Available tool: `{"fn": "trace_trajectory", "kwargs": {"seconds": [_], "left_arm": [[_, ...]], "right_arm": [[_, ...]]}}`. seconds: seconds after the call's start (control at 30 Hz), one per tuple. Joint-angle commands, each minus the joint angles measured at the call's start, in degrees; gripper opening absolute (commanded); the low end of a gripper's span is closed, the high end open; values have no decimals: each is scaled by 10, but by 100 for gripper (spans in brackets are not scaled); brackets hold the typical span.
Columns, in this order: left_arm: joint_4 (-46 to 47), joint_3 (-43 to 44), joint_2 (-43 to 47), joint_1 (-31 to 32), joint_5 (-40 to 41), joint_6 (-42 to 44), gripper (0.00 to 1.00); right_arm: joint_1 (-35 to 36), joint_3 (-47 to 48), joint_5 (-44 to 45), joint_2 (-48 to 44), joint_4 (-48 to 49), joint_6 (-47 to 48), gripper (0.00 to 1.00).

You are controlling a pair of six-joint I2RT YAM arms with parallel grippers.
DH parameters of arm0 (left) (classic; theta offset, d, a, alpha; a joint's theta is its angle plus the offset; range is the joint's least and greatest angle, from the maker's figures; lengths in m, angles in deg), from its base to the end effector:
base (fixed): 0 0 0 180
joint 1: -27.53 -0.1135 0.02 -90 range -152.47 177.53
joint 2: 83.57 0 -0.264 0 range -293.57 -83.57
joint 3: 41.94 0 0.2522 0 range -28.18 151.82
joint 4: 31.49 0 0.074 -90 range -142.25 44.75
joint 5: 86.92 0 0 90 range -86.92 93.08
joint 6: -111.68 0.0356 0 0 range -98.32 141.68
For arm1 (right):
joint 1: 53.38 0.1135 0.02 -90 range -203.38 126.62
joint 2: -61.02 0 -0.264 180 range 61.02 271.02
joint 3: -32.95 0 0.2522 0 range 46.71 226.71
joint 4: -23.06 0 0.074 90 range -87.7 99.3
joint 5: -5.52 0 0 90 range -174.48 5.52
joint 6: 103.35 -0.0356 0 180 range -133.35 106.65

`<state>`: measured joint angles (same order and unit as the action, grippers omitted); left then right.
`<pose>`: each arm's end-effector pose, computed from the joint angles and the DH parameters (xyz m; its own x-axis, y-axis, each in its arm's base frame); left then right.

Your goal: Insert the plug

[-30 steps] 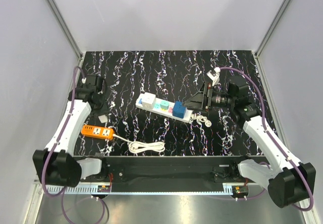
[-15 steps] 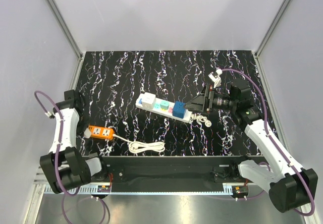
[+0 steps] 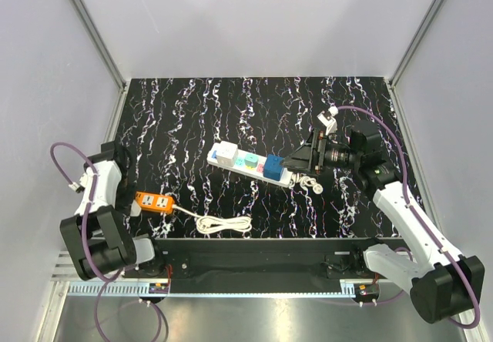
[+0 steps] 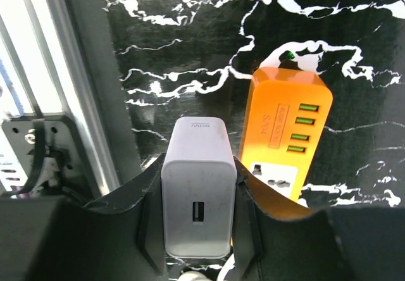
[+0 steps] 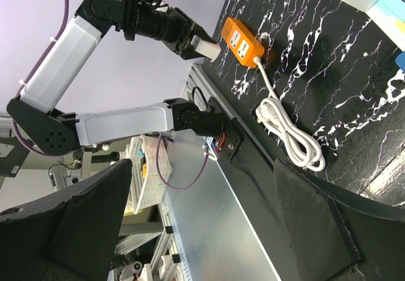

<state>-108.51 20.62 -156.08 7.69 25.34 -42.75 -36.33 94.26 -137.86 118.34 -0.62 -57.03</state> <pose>0.1786 0.0788 0.2149 -0.1051 -0.9254 -0.3640 -0.9910 0.0671 0.1156 0.2007 0.0914 0.3212 -0.8527 0.1694 -0.4942 -0.4265 0.3204 0.8458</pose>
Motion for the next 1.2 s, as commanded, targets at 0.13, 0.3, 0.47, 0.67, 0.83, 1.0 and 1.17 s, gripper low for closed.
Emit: {"fn": "trace_trajectory", "kwargs": {"seconds": [0.13,0.3,0.47,0.67,0.83,1.0,1.17], "left_arm": [[104,7,-45,41,-32,5,0],[177,66,-93,81,-46,102,0],[275,96,-133,103,-139,162,0],[302,160,-174,140,-263,318,0],[256,201,-118,145,-274,537,0],[242,219,-59,164,-295,806,0],[220,206,-83,177,-385,964,0]], "right_arm": [[-3,25,11,8,-23,15,100],[-4,27,18,4,-38,18,100],[-3,31,28,12,-50,22,100],[-3,33,39,24,-54,25,100],[-3,37,43,22,-52,25,100],[-3,39,37,26,-52,25,100],[-3,36,36,29,-51,29,100]]}}
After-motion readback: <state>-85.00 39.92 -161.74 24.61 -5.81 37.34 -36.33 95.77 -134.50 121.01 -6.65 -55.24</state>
